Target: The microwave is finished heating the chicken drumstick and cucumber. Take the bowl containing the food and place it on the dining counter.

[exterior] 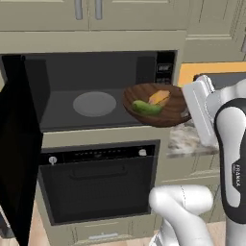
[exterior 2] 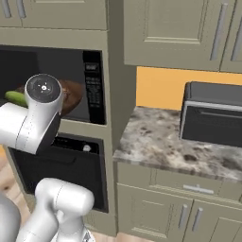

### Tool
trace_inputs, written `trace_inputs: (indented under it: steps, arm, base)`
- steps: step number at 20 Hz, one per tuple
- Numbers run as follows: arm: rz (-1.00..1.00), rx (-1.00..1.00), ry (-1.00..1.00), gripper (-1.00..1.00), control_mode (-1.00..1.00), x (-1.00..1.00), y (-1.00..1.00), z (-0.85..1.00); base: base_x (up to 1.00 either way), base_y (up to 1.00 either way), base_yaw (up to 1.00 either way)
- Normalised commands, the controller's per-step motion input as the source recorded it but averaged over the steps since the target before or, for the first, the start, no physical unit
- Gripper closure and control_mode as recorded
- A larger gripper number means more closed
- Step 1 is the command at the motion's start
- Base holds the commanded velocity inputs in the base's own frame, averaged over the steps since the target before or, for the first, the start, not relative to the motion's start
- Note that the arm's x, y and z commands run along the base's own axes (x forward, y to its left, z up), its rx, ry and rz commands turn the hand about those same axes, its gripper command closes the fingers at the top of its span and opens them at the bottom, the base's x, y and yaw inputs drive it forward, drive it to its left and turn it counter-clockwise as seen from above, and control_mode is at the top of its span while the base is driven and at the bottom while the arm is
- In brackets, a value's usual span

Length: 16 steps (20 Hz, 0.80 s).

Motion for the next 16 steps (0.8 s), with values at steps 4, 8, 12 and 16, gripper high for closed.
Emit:
trace_inputs:
  steps: [4,8,12,16]
  arm:
    - [0.00,0.00,0.00,1.00,1.00,0.00,0.00,0.00]
    - [0.00,0.00,0.00,1.00,1.00,0.00,0.00,0.00]
    - [0.00,0.00,0.00,1.00,1.00,0.00,0.00,0.00]
    - [0.00,0.00,0.00,1.00,1.00,0.00,0.00,0.00]
  base:
    - [-0.42,-0.55,0.52]
    - [-0.60,-0.29,0.82]
    - [-0.57,-0.16,1.00]
    - [-0.47,-0.11,1.00]
